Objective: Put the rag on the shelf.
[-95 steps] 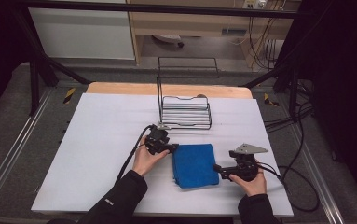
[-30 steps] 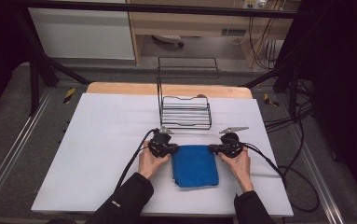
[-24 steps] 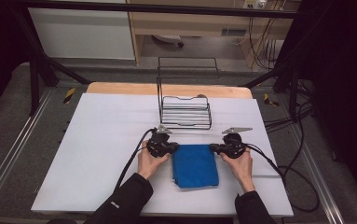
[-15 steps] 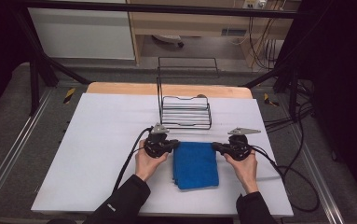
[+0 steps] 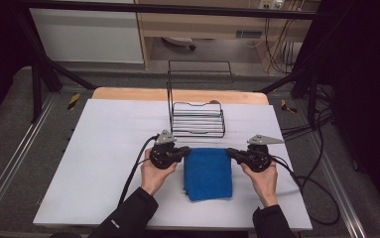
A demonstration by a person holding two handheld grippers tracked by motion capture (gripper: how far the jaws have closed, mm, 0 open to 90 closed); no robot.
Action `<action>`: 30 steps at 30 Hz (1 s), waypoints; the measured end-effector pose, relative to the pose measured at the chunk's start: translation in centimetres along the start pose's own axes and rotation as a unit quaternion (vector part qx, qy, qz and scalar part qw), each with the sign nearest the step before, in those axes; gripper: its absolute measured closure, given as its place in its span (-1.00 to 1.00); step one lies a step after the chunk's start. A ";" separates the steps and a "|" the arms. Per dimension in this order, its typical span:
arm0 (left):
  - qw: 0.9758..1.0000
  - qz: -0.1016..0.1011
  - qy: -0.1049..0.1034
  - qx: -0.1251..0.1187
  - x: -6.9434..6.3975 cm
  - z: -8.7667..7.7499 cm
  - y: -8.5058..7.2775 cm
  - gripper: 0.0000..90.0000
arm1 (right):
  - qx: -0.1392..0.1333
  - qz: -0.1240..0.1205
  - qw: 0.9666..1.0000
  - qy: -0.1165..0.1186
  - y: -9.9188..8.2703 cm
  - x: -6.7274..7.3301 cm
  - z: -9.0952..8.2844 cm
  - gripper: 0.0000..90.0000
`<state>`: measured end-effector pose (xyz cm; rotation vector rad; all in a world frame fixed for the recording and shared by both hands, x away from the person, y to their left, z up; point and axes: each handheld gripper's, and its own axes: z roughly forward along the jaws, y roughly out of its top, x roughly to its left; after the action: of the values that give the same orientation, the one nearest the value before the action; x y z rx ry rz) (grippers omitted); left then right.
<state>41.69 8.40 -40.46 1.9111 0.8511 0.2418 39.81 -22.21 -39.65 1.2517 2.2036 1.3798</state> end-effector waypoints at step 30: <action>0.996 0.040 0.005 -0.082 -2.2 -3.8 2.9 0.88 | -0.093 -0.048 0.995 -0.007 2.6 2.2 -3.9 0.94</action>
<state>39.48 8.95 -35.74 1.7939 0.7402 0.3593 37.58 -22.43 -35.01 1.0728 2.0441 1.4940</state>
